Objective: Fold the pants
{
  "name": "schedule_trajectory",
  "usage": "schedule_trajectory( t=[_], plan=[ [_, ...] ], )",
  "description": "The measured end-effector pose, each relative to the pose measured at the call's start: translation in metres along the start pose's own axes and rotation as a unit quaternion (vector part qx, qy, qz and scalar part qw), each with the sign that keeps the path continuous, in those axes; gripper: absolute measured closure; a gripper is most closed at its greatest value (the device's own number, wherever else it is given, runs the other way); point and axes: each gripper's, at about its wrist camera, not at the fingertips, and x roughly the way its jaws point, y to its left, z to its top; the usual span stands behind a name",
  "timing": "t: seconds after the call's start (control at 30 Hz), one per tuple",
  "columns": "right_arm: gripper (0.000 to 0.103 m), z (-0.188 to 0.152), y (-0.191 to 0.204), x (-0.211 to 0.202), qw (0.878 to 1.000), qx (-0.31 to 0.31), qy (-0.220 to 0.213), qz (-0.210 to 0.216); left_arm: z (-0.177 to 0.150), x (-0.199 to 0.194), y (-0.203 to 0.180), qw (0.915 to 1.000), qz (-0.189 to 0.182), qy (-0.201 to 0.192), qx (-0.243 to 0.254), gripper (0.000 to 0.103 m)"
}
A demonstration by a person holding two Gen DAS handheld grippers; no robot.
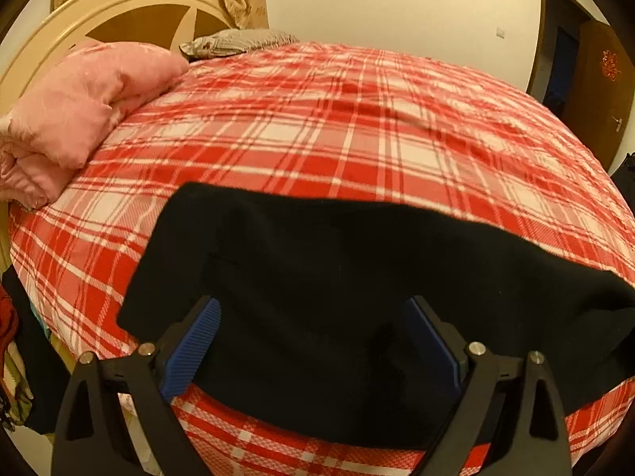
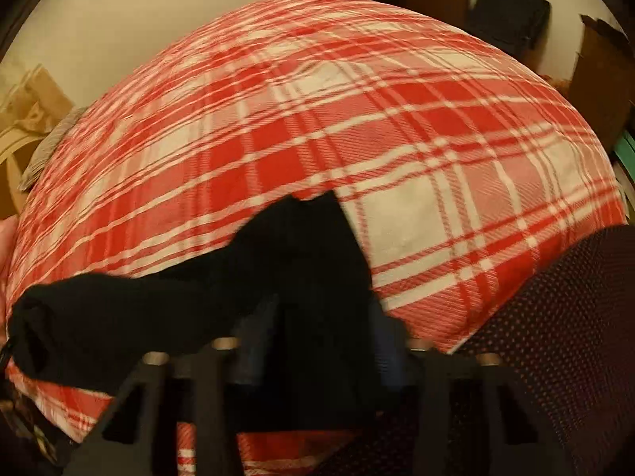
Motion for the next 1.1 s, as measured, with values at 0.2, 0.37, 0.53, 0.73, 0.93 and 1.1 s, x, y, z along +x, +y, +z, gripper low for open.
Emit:
schedule_trajectory(
  t=[0.2,0.37,0.53,0.73,0.93,1.1],
  plan=[
    [0.088,0.006,0.023,-0.044,0.997,-0.029,-0.069,-0.002,-0.004,0.001,-0.007,1.0000,-0.003,0.005,0.008,0.007],
    [0.090,0.015,0.045,-0.120,0.977,-0.082,-0.193,-0.039,-0.005,0.003,-0.014,0.9997,0.006,0.008,0.022,0.007],
    [0.090,0.019,0.013,-0.083,0.980,-0.093,-0.149,-0.097,-0.011,0.010,-0.018,0.9992,0.013,0.017,0.033,0.007],
    [0.079,0.009,-0.028,-0.018,0.995,-0.033,-0.064,-0.075,-0.011,0.008,-0.022,0.9980,0.026,0.009,0.056,0.007],
    [0.042,0.002,-0.045,-0.070,0.976,0.089,-0.147,-0.137,-0.008,0.002,-0.020,0.9981,0.021,-0.002,0.057,0.007],
    [0.042,-0.035,0.030,-0.110,0.986,0.041,-0.157,0.045,-0.006,-0.017,-0.039,0.9963,-0.032,-0.021,0.076,0.007]
  ],
)
